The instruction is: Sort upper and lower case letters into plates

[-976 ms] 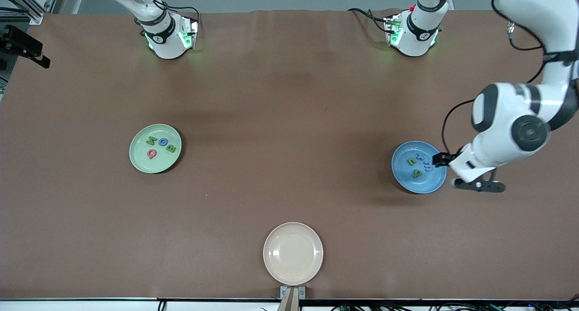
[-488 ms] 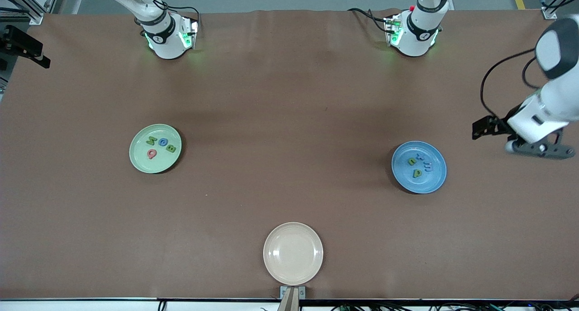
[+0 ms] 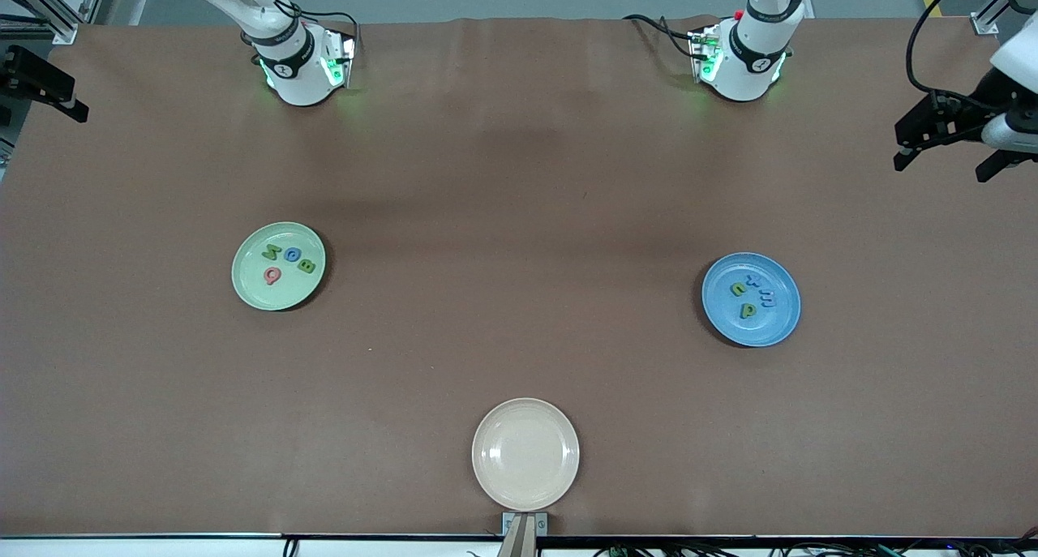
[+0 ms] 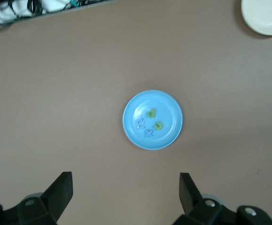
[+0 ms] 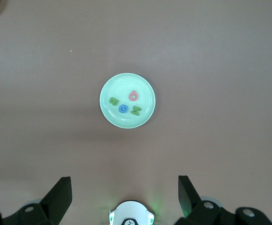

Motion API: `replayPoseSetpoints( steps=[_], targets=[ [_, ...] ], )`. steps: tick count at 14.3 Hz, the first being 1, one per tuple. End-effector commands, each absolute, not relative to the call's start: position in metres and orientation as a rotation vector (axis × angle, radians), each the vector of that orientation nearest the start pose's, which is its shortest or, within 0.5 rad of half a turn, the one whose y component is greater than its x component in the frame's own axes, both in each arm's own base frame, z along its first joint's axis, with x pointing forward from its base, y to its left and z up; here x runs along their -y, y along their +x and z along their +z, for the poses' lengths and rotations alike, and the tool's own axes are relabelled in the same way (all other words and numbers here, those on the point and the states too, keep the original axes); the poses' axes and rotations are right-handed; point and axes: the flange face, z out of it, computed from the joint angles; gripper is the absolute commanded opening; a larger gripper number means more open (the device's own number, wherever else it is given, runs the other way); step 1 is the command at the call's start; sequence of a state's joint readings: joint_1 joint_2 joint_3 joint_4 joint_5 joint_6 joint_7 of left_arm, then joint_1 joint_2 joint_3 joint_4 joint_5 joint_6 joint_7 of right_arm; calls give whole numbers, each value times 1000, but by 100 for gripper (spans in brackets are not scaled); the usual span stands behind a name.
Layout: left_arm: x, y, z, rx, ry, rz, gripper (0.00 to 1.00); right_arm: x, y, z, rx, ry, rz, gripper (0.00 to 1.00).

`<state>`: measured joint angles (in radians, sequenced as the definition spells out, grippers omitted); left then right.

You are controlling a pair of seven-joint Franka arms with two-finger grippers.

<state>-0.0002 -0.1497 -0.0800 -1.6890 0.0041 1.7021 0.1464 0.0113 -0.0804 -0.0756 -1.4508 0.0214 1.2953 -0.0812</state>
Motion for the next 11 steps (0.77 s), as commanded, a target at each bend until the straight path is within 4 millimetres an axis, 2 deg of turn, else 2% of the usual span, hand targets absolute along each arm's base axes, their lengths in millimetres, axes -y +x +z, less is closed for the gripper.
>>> replayPoseSetpoints(
  steps=[1,4,6,8,11],
  targets=[
    [51,529,674,-359,-3105,-275,100,31,493,699,29,-3104,118,100],
    [39,536,667,-347,-3106,-257,100,31,493,699,32,-3104,118,100],
    [34,552,657,-333,-3112,-245,100,30,493,699,34,-3104,118,100],
    [33,571,660,-323,-3115,-268,100,29,493,699,36,-3104,118,100],
    [12,574,654,-275,-3121,-242,100,28,493,699,41,-3106,116,100]
  ],
)
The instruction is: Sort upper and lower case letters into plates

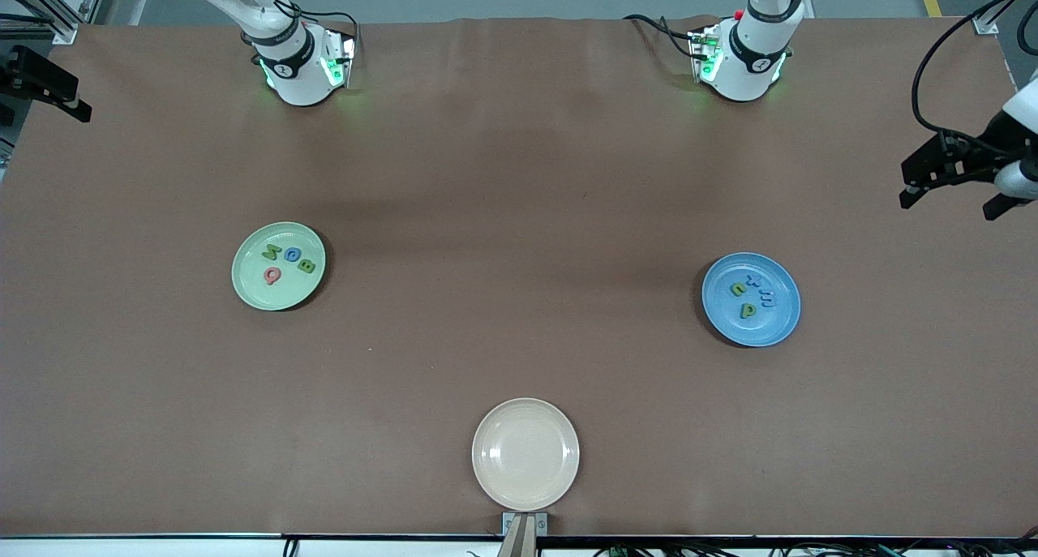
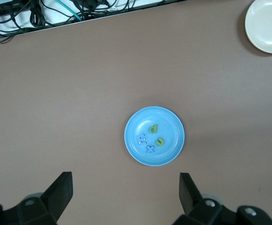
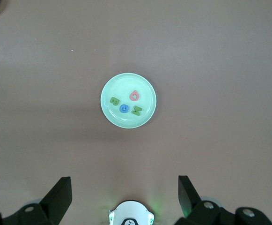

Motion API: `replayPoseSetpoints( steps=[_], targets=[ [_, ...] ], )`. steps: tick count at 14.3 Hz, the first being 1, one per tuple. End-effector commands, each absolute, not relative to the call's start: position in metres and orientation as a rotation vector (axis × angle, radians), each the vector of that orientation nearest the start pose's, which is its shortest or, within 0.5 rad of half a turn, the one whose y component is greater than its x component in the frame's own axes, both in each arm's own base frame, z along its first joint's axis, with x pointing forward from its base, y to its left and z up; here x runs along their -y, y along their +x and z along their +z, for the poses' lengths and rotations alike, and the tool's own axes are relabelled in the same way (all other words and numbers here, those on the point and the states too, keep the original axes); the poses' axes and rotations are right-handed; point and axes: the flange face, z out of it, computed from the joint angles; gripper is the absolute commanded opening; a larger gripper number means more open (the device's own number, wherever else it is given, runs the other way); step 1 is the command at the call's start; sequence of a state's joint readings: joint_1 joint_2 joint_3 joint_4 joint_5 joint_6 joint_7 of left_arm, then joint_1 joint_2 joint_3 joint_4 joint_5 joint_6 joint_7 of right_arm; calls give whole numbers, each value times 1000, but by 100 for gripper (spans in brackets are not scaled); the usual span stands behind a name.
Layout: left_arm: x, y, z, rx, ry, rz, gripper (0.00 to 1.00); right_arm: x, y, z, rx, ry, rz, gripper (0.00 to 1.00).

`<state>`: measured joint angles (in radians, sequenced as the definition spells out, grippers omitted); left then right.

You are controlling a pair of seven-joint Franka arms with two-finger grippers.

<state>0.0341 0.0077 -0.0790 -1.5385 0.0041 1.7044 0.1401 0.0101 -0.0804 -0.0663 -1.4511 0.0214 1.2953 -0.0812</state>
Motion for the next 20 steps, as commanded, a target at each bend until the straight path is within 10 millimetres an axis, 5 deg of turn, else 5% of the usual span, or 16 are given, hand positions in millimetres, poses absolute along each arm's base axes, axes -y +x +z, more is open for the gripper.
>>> replayPoseSetpoints(
  steps=[1,20],
  targets=[
    [12,573,650,-266,-3124,-225,100,28,493,699,41,-3106,116,100],
    [8,575,644,-139,-3139,-206,100,27,496,701,56,-3118,77,100]
  ],
)
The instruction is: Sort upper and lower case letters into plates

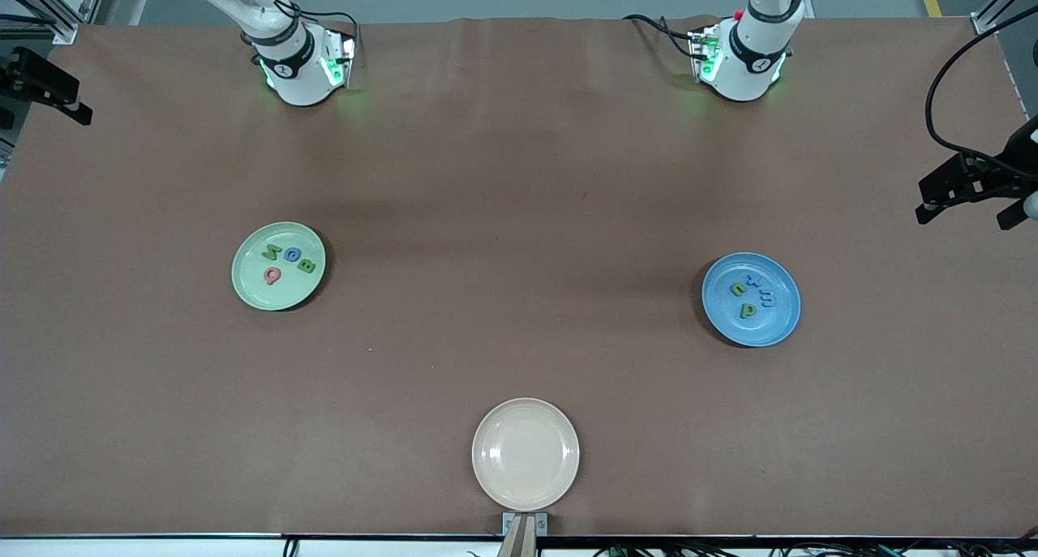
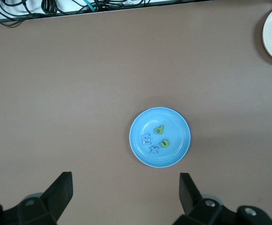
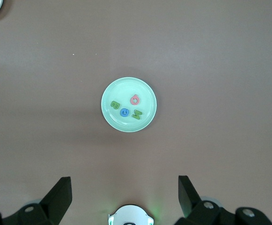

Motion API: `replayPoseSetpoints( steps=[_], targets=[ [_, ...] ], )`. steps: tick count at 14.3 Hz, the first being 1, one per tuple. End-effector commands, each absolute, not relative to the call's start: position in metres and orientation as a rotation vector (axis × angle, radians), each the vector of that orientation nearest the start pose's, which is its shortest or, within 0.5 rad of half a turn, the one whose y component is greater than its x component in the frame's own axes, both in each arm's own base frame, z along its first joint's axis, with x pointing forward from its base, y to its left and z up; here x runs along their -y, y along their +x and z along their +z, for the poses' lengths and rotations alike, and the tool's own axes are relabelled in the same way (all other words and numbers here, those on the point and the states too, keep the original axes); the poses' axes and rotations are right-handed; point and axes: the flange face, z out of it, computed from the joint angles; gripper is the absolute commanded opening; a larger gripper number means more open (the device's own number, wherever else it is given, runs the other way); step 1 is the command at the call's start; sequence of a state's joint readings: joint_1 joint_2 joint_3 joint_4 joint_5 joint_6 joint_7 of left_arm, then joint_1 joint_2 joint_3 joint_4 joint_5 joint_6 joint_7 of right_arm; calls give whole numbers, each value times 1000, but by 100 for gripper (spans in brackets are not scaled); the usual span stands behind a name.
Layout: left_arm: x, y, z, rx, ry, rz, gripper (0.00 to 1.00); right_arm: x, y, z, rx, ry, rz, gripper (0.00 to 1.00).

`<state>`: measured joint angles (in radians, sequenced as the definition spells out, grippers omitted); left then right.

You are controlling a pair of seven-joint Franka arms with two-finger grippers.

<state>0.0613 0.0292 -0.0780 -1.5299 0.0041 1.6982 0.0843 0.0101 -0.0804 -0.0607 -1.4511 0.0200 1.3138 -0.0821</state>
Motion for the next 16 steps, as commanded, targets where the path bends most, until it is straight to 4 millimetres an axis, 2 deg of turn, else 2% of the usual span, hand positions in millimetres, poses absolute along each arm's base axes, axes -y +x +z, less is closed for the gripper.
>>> replayPoseSetpoints(
  steps=[1,16],
  targets=[
    [8,573,643,-137,-3141,-187,100,27,496,701,57,-3121,77,100],
    [10,565,626,-45,-3184,9,100,27,495,701,34,-3098,84,100]
  ],
)
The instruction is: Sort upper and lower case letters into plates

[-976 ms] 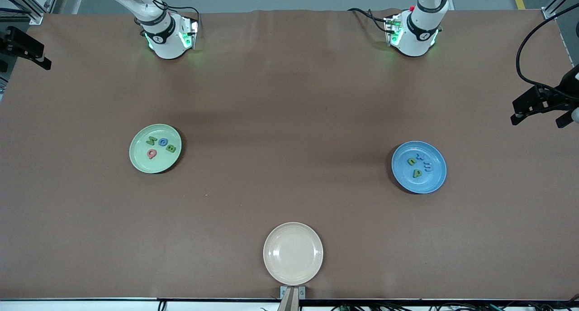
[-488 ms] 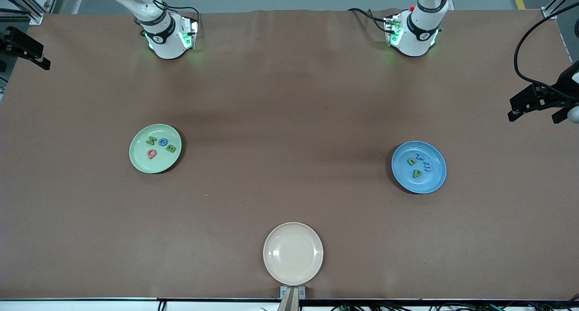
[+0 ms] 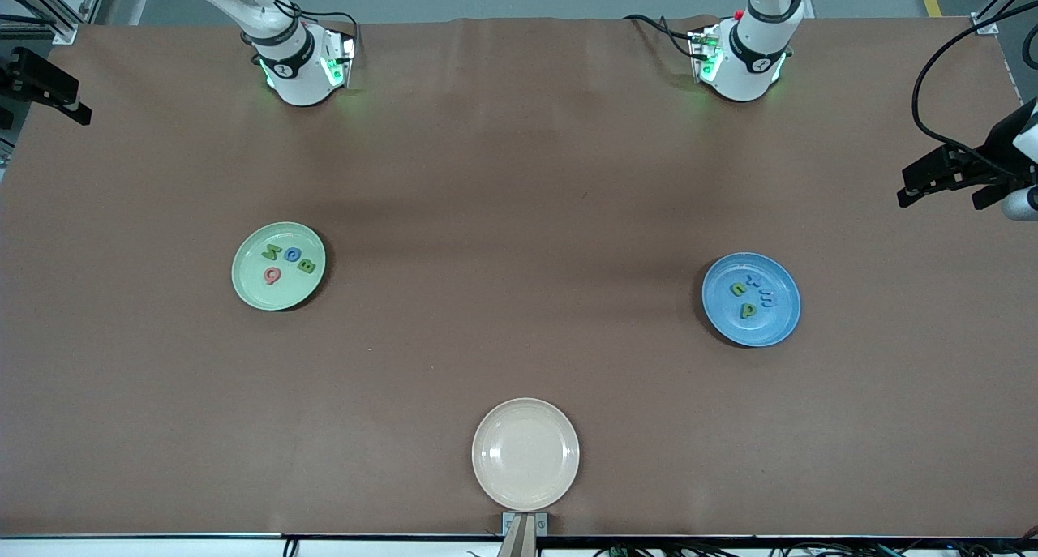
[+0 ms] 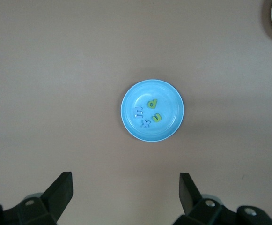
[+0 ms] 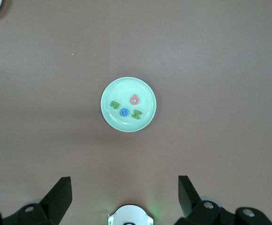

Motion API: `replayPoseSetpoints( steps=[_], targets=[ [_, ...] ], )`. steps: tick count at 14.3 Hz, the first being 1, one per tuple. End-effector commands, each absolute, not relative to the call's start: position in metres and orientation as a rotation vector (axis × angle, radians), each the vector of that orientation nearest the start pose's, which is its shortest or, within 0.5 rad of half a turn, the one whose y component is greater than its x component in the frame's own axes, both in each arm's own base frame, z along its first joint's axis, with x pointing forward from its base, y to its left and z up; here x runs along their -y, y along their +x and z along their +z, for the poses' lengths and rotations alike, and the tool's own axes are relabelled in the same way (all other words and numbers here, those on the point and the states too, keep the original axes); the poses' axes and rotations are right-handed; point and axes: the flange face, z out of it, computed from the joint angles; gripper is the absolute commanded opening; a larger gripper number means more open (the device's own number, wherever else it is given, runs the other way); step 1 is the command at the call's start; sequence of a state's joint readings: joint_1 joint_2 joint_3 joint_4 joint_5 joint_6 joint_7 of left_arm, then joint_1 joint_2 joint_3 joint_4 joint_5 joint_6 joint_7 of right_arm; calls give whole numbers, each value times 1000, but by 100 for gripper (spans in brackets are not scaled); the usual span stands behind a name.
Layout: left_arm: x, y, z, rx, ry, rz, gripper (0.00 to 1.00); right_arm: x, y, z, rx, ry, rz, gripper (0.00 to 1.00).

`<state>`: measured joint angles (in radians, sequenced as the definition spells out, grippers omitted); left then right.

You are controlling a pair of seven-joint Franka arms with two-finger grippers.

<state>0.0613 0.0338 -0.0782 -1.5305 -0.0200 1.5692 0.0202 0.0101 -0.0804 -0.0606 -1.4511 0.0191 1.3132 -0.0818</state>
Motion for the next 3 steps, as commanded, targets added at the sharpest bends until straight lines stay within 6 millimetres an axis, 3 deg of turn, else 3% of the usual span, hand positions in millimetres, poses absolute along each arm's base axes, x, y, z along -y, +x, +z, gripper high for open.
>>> replayPoseSetpoints(
  steps=[1,3],
  targets=[
    [10,565,625,-45,-3184,14,100,27,495,700,34,-3098,89,100],
    [10,564,626,-45,-3184,12,100,26,494,701,35,-3098,91,100]
  ],
)
